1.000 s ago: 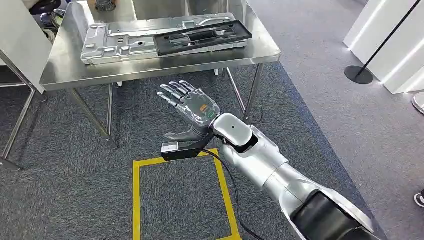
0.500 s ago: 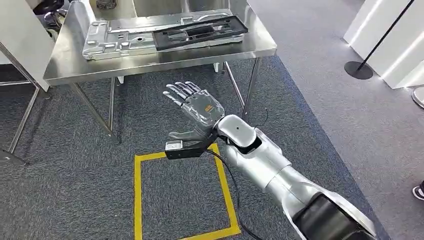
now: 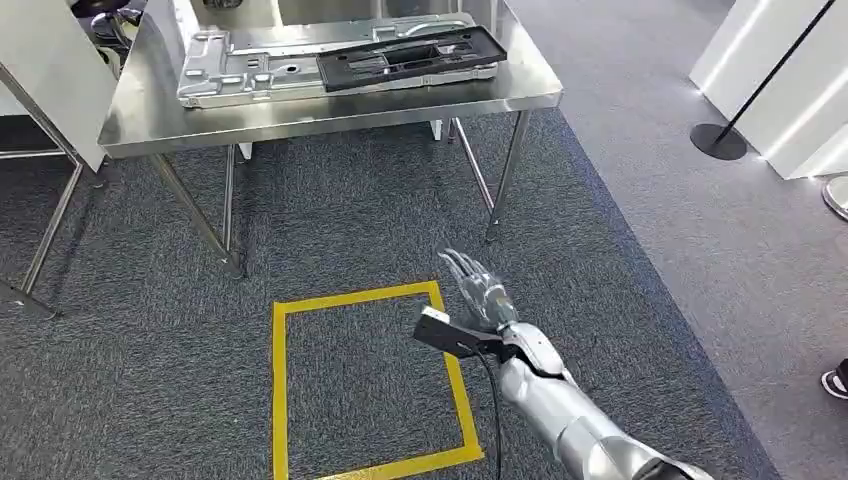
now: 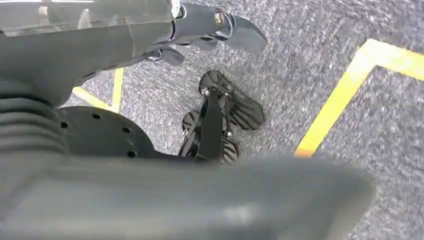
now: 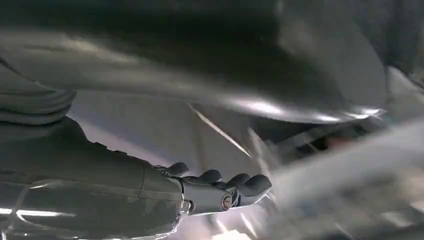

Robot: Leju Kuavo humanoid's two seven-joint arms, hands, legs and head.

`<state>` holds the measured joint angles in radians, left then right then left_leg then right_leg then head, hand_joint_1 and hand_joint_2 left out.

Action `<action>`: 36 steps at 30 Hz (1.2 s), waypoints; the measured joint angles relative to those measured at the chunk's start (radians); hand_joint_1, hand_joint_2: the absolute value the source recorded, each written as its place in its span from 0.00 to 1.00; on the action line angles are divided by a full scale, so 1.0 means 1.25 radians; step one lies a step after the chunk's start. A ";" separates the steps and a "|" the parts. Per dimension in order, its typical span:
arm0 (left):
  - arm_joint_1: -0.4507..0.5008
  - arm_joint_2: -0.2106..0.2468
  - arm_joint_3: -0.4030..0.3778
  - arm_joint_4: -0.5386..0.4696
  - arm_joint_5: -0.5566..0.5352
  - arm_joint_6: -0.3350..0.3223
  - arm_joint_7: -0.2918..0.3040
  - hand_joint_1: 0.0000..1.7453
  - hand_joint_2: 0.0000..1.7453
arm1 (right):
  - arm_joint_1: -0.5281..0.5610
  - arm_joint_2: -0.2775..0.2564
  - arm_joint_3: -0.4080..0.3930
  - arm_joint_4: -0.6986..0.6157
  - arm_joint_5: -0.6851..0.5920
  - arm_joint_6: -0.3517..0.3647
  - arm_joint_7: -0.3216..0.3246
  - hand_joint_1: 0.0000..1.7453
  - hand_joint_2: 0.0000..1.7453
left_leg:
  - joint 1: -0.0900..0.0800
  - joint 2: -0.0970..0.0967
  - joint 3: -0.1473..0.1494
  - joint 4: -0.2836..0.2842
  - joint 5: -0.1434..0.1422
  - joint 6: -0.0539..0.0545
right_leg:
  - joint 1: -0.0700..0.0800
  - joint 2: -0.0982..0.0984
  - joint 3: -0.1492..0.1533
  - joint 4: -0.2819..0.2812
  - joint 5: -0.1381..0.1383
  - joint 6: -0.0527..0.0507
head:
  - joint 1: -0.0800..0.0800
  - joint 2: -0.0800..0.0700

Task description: Take the parts from the cabinet and place them on the table.

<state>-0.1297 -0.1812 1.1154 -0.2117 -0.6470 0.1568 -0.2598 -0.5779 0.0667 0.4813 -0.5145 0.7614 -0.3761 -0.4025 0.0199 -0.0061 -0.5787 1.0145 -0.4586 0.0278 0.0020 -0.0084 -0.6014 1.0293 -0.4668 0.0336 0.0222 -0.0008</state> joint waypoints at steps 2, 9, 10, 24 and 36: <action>0.002 0.000 0.003 0.000 0.002 -0.001 0.000 0.00 1.00 | 0.029 -0.006 -0.044 0.030 -0.011 0.002 -0.009 0.00 0.00 | -0.001 0.000 -0.005 0.000 0.003 0.004 | -0.005 0.003 -0.055 0.117 -0.068 0.010 | 0.003 0.000; 0.003 0.001 0.009 0.000 0.006 0.000 0.007 0.00 1.00 | 0.074 -0.016 -0.134 0.080 -0.077 0.092 0.012 0.00 0.00 | -0.001 0.001 -0.010 0.000 0.007 -0.001 | -0.004 0.003 0.032 -0.022 0.007 -0.005 | 0.003 0.000; 0.003 0.001 0.011 0.000 0.008 -0.002 0.012 0.00 1.00 | 0.084 -0.018 -0.162 0.087 -0.111 0.121 0.017 0.00 0.00 | -0.005 -0.001 -0.011 0.001 0.008 -0.006 | 0.002 0.002 0.033 -0.032 0.003 -0.008 | 0.002 0.000; 0.008 0.007 0.006 0.000 -0.041 -0.006 0.087 0.00 1.00 | 0.328 -0.011 -0.534 0.211 -0.464 0.273 0.320 0.00 1.00 | -0.002 0.001 0.015 0.026 -0.017 -0.026 | 0.004 0.001 0.034 -0.033 0.009 -0.033 | 0.000 0.000; -0.004 0.000 -0.033 0.000 -0.085 -0.006 0.100 0.00 0.00 | 0.415 0.043 -0.744 0.243 -0.553 0.215 0.405 0.00 0.00 | -0.003 0.009 0.021 -0.011 -0.013 0.002 | -0.015 0.005 -0.065 0.211 -0.106 0.011 | 0.004 0.000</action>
<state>-0.1345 -0.1808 1.0743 -0.2117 -0.7527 0.1488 -0.1350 -0.0591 0.1206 -0.4487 -0.2106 0.0698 -0.1068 0.1033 0.0164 0.0045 -0.5528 1.0003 -0.4744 0.0302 -0.0163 -0.0021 -0.6829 1.2931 -0.5990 0.0477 0.0271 -0.0008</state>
